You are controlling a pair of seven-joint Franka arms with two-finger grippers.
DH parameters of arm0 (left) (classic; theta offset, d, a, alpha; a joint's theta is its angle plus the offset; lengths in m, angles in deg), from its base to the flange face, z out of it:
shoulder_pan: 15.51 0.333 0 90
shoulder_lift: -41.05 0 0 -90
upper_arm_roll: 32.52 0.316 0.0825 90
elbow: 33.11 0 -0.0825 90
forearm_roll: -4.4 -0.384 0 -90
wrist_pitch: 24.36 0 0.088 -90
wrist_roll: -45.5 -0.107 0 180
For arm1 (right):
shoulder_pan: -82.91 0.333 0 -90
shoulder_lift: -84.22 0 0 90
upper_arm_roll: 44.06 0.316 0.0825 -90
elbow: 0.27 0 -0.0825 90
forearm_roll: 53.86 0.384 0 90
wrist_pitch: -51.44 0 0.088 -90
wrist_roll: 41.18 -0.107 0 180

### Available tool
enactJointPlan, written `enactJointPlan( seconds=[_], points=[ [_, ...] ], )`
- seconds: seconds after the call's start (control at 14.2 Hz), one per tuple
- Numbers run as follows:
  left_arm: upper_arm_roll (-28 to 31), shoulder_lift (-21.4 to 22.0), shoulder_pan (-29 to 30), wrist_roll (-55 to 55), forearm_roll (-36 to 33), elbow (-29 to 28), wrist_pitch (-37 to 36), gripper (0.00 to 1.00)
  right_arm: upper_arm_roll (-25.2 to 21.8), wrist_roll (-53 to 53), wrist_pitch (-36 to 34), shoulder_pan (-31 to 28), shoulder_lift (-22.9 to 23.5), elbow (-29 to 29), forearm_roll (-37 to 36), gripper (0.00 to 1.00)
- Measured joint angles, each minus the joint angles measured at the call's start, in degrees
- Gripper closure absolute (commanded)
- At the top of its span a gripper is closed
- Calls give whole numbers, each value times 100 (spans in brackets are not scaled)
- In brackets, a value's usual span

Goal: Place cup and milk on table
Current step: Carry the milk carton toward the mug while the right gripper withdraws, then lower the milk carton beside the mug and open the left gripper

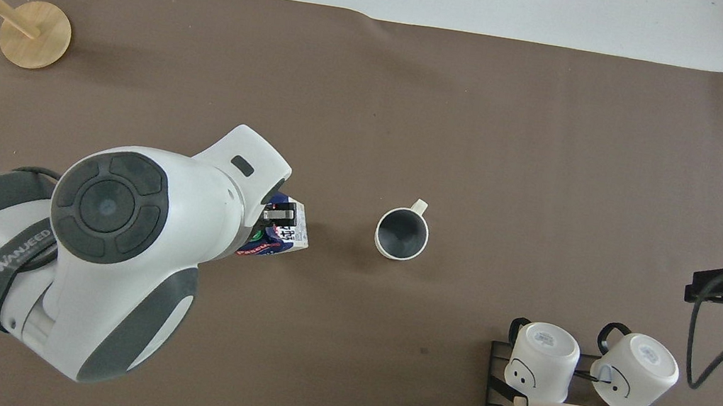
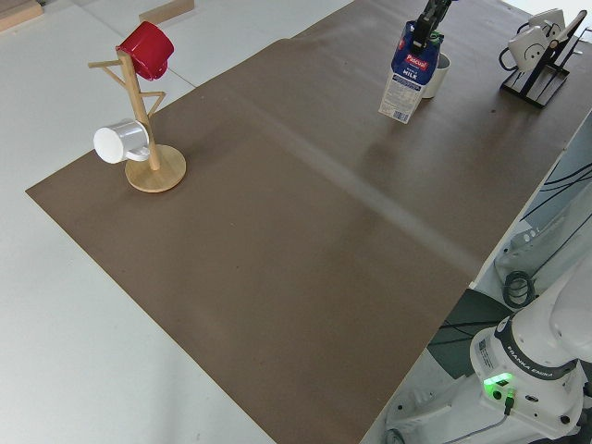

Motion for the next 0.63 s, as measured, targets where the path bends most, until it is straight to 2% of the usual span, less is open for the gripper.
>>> enactJointPlan(
  seconds=[0.35,0.63],
  points=[
    [-9,-448,-321,397,-477,9,333,58,132,0,-36,67,201,-1000,0,0],
    [1,-472,-336,413,-486,14,353,57,133,0,-750,67,234,-1784,0,0]
  ],
)
